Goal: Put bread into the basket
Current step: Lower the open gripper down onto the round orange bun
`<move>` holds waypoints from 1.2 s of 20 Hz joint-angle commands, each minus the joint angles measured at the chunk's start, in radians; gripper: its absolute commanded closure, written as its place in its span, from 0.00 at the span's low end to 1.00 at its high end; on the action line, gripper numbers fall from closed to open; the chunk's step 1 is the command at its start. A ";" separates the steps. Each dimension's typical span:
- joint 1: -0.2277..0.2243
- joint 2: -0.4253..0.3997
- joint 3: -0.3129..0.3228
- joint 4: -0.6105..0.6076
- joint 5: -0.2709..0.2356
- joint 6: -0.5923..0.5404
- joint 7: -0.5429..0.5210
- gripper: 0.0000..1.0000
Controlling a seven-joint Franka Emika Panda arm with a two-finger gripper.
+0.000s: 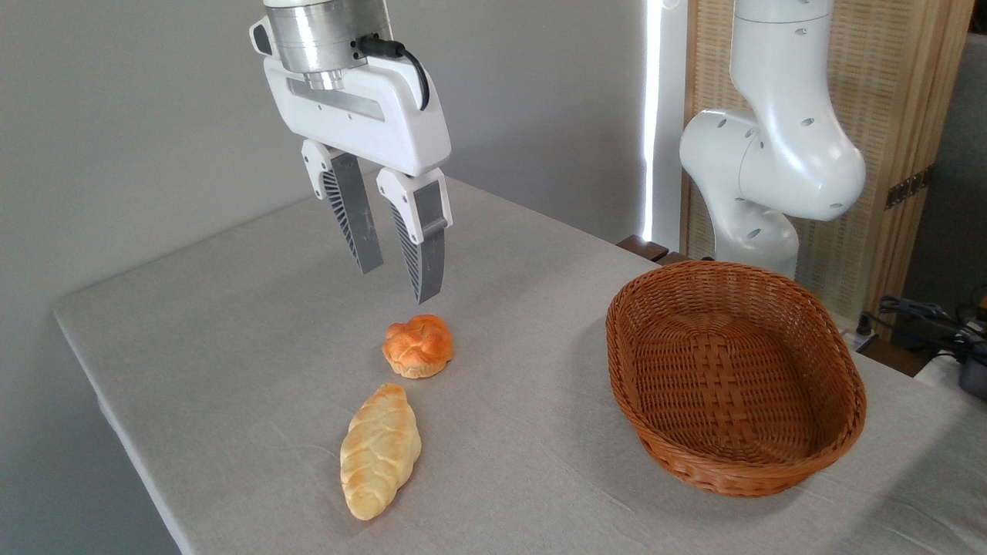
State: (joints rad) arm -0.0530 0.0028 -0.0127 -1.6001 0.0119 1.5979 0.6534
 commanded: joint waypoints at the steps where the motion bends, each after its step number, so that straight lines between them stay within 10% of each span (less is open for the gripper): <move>1: 0.002 -0.029 0.031 -0.021 -0.023 0.001 0.026 0.00; 11: -0.010 -0.032 0.017 -0.059 -0.032 0.027 0.026 0.00; 24: -0.271 -0.176 0.016 -0.656 -0.080 0.554 0.023 0.00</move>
State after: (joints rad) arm -0.2928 -0.1462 -0.0089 -2.1592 -0.0682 2.0662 0.6623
